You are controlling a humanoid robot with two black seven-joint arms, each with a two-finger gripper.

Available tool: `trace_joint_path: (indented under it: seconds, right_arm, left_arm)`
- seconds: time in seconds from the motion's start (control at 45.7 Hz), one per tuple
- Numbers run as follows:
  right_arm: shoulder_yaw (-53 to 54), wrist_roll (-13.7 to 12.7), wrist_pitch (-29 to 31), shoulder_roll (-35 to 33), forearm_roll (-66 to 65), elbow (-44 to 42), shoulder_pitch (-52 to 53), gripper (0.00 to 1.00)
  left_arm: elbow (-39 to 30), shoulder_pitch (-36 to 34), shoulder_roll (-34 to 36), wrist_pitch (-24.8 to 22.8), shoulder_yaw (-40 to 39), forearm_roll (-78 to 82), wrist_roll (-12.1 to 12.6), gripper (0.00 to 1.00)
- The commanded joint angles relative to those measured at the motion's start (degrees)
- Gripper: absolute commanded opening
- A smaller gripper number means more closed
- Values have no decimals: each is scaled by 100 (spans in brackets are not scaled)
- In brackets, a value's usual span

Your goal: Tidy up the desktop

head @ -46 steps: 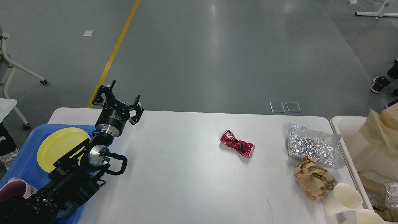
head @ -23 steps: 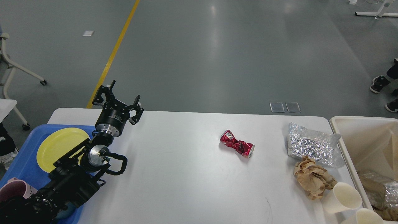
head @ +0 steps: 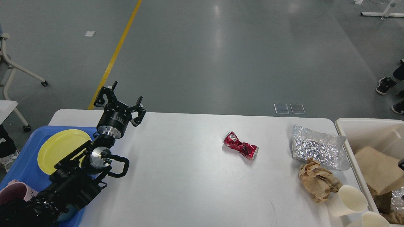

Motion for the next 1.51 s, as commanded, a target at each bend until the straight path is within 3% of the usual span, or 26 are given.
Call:
trace_joint_path:
  seconds: [0.0,0.219,0.547,0.656,0.831,1.05,1.269,1.378,1.488]
  right_arm:
    - [0,44,9,44,9,12,-1,100]
    - [105,53,1,53,26,109,517,100]
    - [695,18,62,-746,-44,2331,2547,100]
    - [528,26,614,-922,-482,2693,3171,100]
    - [202,26,2064,-1151,-2380,3228,4269,100]
    - [79,-26,3594,-1573,-4209,5381,6045,100]
    - [-1062,-237,3718,-959,-4289,6945,7424,100]
    - [-1423,-562,3815,-431,-4184,7833,8251,100]
    - [-1450,-659,4008,-97,-3552,8151,8516,100]
  left_arm:
    - [0,-1,0,0,0,-2,0,96]
    - [0,-1,0,0,0,-2,0,96]
    - [0,-1,0,0,0,-2,0,96]
    - [0,-1,1,0,0,-2,0,96]
    - [0,-1,0,0,0,-2,0,96]
    - [0,-1,9,0,0,-2,0,96]
    - [0,-1,9,0,0,-2,0,96]
    - [0,-1,9,0,0,-2,0,96]
    - [0,-1,9,0,0,-2,0,96]
